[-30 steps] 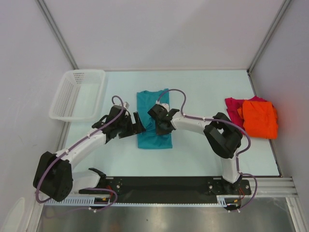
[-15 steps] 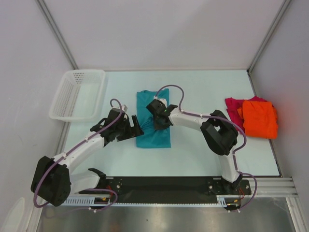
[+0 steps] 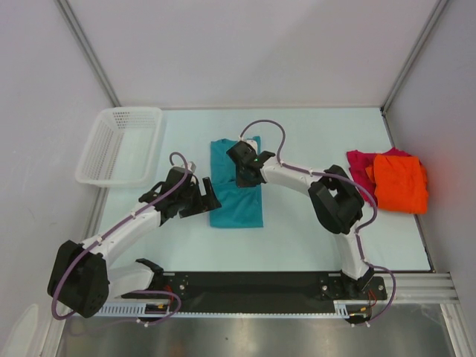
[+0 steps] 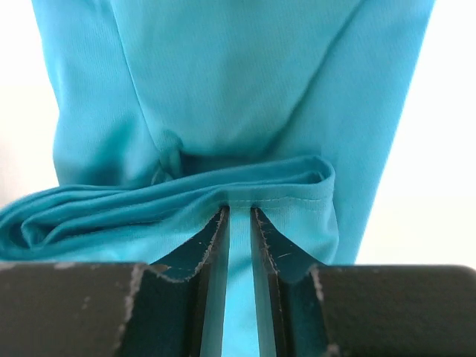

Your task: Fold and stack the t-shirts

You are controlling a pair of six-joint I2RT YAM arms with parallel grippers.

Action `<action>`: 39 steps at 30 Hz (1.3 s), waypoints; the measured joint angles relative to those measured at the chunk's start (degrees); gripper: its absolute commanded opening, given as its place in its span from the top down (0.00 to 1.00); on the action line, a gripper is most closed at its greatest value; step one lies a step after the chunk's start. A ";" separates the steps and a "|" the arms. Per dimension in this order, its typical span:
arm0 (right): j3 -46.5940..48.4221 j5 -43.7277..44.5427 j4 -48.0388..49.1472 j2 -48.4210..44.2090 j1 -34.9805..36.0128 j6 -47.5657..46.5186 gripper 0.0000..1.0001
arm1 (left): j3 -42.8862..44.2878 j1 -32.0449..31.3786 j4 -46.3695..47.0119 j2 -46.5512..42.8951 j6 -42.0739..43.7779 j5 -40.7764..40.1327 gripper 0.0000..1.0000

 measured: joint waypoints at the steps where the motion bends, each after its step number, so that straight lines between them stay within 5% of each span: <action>1: 0.85 0.11 0.07 0.70 -0.17 -0.17 0.78 | 0.00 0.00 0.00 0.00 0.00 0.00 0.08; 39: -7.76 5.79 0.09 -2.82 -3.56 -2.05 0.77 | -2.03 0.00 1.36 0.11 0.37 0.15 0.07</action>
